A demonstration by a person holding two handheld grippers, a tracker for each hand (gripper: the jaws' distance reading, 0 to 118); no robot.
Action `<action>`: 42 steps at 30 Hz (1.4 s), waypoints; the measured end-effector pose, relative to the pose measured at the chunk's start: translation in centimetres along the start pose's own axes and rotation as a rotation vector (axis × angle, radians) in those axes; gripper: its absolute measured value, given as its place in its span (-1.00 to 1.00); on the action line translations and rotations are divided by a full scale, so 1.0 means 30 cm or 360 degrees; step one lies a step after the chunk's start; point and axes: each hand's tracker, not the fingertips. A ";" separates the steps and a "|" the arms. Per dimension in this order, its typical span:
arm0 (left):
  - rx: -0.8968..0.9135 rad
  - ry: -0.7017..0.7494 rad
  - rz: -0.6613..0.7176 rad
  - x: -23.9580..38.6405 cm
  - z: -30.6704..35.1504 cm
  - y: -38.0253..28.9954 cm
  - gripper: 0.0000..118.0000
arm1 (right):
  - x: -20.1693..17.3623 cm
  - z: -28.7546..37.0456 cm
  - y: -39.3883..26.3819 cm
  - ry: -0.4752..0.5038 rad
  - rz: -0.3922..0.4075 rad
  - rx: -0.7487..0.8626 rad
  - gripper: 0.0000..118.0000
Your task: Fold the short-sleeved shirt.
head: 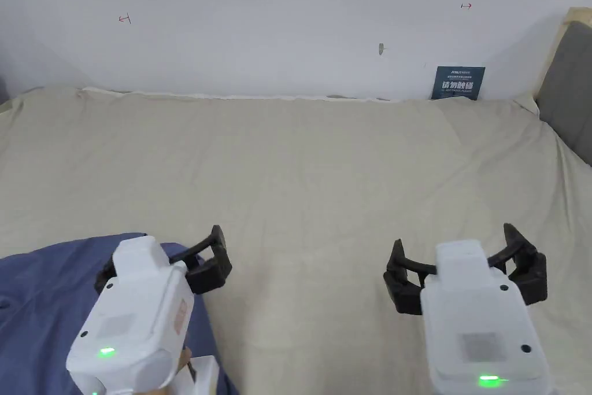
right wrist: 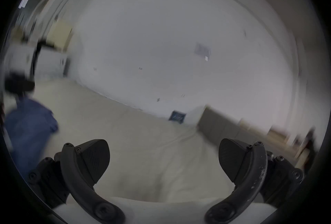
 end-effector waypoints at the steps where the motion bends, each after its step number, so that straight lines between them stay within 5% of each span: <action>1: -0.0053 -0.0098 0.0300 -0.028 -0.008 0.018 1.00 | -0.024 0.010 0.013 -0.0097 0.0200 0.0073 1.00; 5: -0.0224 -0.0337 0.1633 -0.159 -0.051 -0.018 1.00 | -0.133 0.048 -0.003 -0.0532 0.1037 0.0544 1.00; 7: -0.0222 -0.0295 0.1906 -0.174 -0.051 -0.050 1.00 | -0.145 0.053 -0.016 -0.0626 0.1162 0.0656 1.00; 10: -0.0207 -0.0116 0.1376 -0.134 -0.036 -0.018 1.00 | -0.111 0.059 0.019 -0.0436 0.0806 0.0489 1.00; 16: 0.0123 0.0080 -0.0318 0.079 0.017 0.034 1.00 | 0.061 0.013 0.038 0.0068 -0.0331 0.0034 1.00; 19: 0.0221 0.0072 -0.0697 0.135 0.025 -0.005 1.00 | 0.098 -0.001 0.005 0.0192 -0.0633 -0.0032 1.00; 21: 0.0271 0.0080 -0.0869 0.151 0.027 -0.024 1.00 | 0.099 -0.007 -0.007 0.0215 -0.0638 -0.0055 1.00; 42: 0.0222 0.0062 -0.0775 0.118 0.030 -0.031 1.00 | 0.074 0.004 -0.005 0.0216 -0.0572 -0.0070 1.00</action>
